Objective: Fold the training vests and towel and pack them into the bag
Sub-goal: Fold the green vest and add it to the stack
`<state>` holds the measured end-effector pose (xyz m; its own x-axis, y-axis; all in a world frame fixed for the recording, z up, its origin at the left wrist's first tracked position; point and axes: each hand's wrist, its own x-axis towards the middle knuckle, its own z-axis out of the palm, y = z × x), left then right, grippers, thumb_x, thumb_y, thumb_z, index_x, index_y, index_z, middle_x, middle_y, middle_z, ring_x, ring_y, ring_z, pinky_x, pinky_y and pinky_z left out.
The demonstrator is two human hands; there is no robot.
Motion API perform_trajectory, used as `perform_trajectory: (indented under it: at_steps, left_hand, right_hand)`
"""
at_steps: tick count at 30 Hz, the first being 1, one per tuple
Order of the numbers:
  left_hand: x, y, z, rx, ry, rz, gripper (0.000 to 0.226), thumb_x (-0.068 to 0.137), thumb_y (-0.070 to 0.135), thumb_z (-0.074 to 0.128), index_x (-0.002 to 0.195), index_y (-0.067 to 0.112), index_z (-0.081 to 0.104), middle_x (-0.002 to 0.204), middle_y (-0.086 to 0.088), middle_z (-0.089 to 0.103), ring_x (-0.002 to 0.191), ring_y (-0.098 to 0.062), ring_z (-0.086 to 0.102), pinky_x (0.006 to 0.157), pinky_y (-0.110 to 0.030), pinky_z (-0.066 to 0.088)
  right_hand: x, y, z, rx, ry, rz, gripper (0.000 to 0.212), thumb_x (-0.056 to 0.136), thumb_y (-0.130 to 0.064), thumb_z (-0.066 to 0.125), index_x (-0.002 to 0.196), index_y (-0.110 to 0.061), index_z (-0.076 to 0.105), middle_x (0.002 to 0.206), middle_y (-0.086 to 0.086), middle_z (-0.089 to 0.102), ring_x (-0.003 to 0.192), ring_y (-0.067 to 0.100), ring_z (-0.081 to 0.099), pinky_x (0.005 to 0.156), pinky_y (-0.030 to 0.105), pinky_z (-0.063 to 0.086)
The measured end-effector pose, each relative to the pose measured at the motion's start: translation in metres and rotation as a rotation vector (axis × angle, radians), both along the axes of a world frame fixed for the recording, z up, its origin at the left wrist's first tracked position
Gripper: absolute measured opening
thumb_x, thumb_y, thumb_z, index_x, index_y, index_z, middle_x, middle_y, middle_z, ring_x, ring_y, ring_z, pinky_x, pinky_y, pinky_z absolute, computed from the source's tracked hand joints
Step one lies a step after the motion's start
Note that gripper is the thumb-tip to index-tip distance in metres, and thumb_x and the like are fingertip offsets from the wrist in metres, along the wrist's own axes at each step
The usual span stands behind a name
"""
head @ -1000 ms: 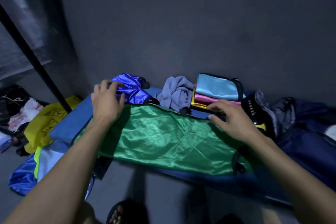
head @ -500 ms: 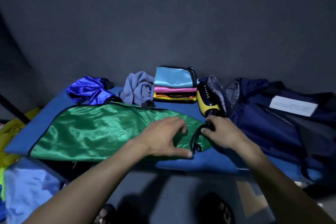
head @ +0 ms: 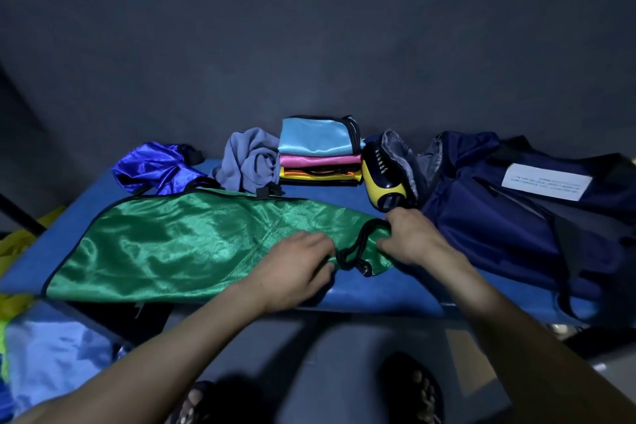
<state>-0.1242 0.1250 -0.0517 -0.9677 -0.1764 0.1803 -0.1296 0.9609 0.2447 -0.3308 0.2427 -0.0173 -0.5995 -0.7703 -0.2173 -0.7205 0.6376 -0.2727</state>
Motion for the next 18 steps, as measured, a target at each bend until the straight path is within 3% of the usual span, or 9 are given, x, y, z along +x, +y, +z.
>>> perform_trajectory:
  at_steps: [2, 6, 10, 13, 16, 18]
  left_hand:
    - [0.004, -0.005, 0.005, 0.200, 0.073, 0.046, 0.017, 0.098, 0.035, 0.045, 0.092, 0.021, 0.049, 0.089, 0.006, 0.054, 0.082, -0.018, 0.051, 0.076, -0.038, 0.046]
    - [0.011, -0.012, 0.013, 0.485, 0.187, 0.153, 0.017, 0.095, 0.033, 0.053, 0.082, 0.022, 0.048, 0.072, 0.011, 0.049, 0.067, -0.006, 0.044, 0.065, -0.028, 0.038]
    - [0.014, -0.017, 0.016, 0.638, 0.293, 0.253, 0.019, 0.091, 0.030, 0.055, 0.078, 0.021, 0.045, 0.064, 0.013, 0.042, 0.063, -0.006, 0.037, 0.061, -0.029, 0.033]
    - [0.013, -0.019, 0.020, 0.671, 0.333, 0.285, 0.023, 0.088, 0.026, 0.055, 0.072, 0.029, 0.039, 0.065, 0.012, 0.038, 0.064, -0.007, 0.035, 0.062, -0.032, 0.031]
    - [0.016, -0.019, 0.024, 0.662, 0.342, 0.246, 0.026, 0.088, 0.024, 0.055, 0.071, 0.030, 0.037, 0.066, 0.011, 0.036, 0.065, -0.007, 0.034, 0.062, -0.030, 0.030]
    - [0.018, -0.019, 0.025, 0.646, 0.313, 0.183, 0.020, 0.087, 0.027, 0.055, 0.073, 0.024, 0.041, 0.068, 0.010, 0.039, 0.067, -0.008, 0.037, 0.064, -0.031, 0.032]
  right_hand:
    - [0.001, 0.004, 0.005, -0.058, -0.025, 0.004, 0.021, 0.088, -0.028, 0.073, 0.090, -0.011, 0.061, 0.088, 0.004, 0.065, 0.079, 0.025, 0.066, 0.075, 0.041, 0.059]
    - [-0.004, 0.018, 0.020, -0.245, 0.015, -0.056, 0.015, 0.088, -0.022, 0.071, 0.083, -0.027, 0.058, 0.090, 0.000, 0.068, 0.088, 0.030, 0.066, 0.077, 0.041, 0.056]
    - [-0.003, 0.030, 0.034, -0.354, 0.173, -0.136, 0.017, 0.091, -0.016, 0.066, 0.097, -0.032, 0.067, 0.098, 0.002, 0.071, 0.096, 0.035, 0.063, 0.071, 0.035, 0.041]
    - [-0.002, 0.031, 0.036, -0.466, 0.284, -0.138, 0.024, 0.093, -0.012, 0.063, 0.109, -0.028, 0.071, 0.096, 0.007, 0.073, 0.093, 0.038, 0.066, 0.069, 0.037, 0.042]
    - [0.000, 0.025, 0.031, -0.707, -0.043, -0.141, 0.026, 0.094, -0.001, 0.060, 0.101, -0.023, 0.072, 0.076, 0.001, 0.074, 0.070, 0.017, 0.074, 0.065, 0.037, 0.060]
    - [-0.003, 0.024, 0.030, -0.836, -0.222, -0.167, 0.027, 0.091, 0.005, 0.059, 0.094, -0.019, 0.073, 0.066, -0.010, 0.071, 0.057, 0.002, 0.068, 0.061, 0.028, 0.060]
